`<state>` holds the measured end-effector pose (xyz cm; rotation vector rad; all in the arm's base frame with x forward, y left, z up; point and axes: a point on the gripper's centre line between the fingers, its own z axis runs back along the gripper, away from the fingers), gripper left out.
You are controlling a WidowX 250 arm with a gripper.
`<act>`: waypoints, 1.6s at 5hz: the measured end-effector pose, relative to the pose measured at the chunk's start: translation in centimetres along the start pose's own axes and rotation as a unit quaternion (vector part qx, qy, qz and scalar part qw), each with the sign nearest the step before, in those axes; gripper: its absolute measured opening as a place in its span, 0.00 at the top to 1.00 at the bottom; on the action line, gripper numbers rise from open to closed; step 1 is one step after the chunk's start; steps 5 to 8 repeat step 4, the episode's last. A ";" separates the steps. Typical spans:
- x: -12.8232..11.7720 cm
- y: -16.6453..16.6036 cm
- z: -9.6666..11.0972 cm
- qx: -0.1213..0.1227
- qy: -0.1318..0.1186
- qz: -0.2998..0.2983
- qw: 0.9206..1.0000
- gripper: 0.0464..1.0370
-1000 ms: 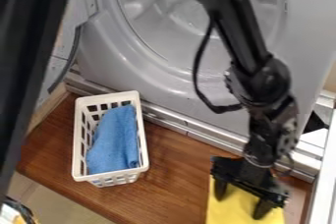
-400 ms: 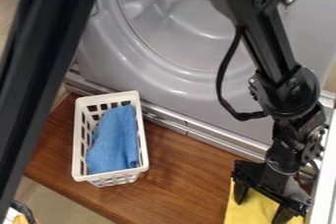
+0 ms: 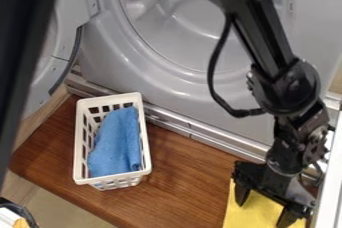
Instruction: Move the yellow cloth to the right side of the table
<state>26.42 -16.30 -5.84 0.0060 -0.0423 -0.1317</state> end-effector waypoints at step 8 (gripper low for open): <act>0.6 0.4 5.6 -0.014 -0.063 0.014 0.998 0.04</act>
